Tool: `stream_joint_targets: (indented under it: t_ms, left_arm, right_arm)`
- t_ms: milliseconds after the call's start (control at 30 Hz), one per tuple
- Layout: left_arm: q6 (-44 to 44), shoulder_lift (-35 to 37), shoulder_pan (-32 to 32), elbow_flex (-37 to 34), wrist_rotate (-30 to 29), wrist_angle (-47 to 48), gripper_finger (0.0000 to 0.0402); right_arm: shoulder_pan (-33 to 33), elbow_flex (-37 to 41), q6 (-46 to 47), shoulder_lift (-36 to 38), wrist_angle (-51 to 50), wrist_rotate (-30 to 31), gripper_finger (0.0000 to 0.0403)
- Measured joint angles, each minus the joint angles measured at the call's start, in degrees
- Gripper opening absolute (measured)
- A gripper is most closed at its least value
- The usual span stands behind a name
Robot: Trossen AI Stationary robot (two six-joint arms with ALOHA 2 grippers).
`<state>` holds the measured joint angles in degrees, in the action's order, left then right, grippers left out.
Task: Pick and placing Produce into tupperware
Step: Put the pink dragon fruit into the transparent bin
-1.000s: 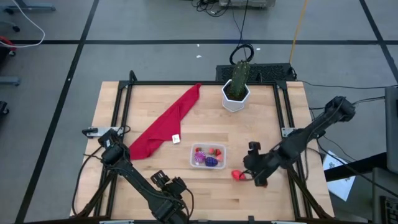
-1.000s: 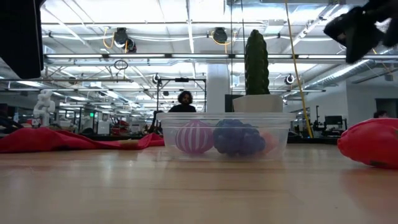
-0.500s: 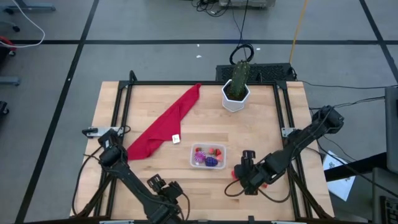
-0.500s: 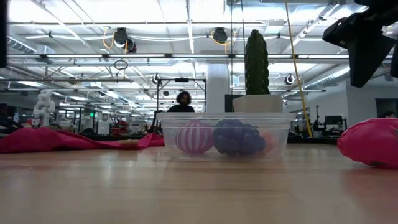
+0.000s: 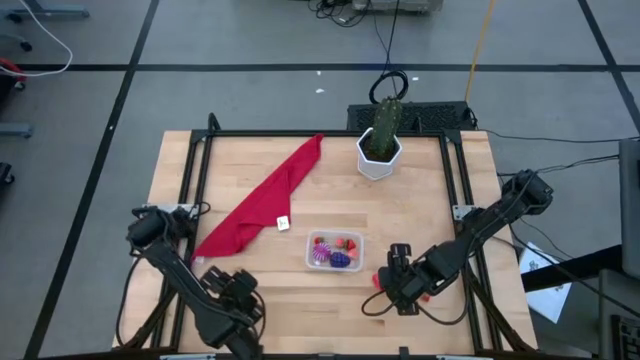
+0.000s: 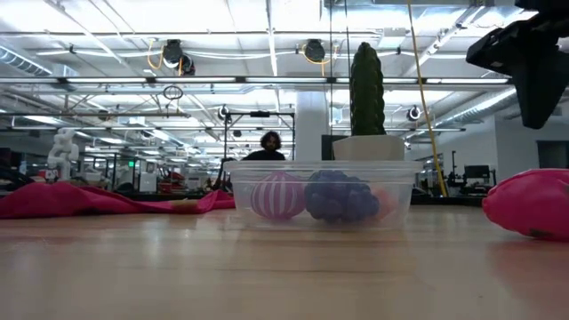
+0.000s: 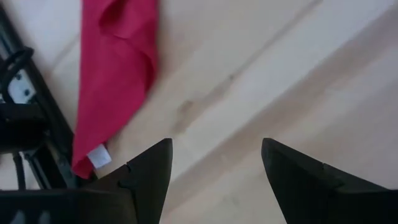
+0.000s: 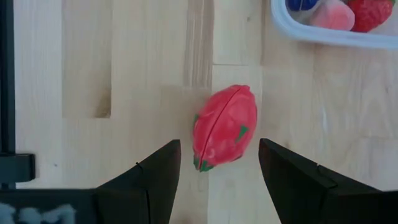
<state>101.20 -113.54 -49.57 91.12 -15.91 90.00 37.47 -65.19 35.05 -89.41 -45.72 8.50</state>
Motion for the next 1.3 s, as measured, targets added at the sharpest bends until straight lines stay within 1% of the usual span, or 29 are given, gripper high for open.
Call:
stream_joint_targets:
  t_ms: [167,433,633,833,1000,1133,1300]
  left_arm:
    - [0.99,1.6,-0.08,-2.74,-0.59,-0.18,0.0253]
    - [0.92,1.58,-0.08,-3.48,-0.69,-2.38,0.0253]
    - [0.73,1.56,-0.26,-3.48,-0.71,-3.72,0.0253]
    - [0.69,1.56,-0.29,-3.48,-0.73,-3.99,0.0253]
    - [0.58,1.56,-0.29,-3.48,-0.75,-4.24,0.0253]
    - [0.56,1.56,-0.34,-3.48,-1.69,-4.58,0.0253]
    - [0.53,1.56,-0.44,-3.48,-2.65,-4.79,0.0253]
  right_arm:
    - [-0.93,0.0,-1.56,0.0,0.0,0.01,0.0208]
    - [-4.06,0.01,0.24,0.0,-0.03,0.19,0.0208]
    - [-5.18,0.01,0.7,0.0,0.02,0.19,0.0208]
    - [-5.2,0.01,1.26,0.02,0.22,0.06,0.0208]
    - [-5.25,0.01,0.01,0.02,2.41,-2.66,0.0208]
    - [-5.25,0.01,0.75,0.02,4.5,-2.8,0.0208]
    - [-5.25,0.01,3.06,0.02,4.75,-2.8,0.0222]
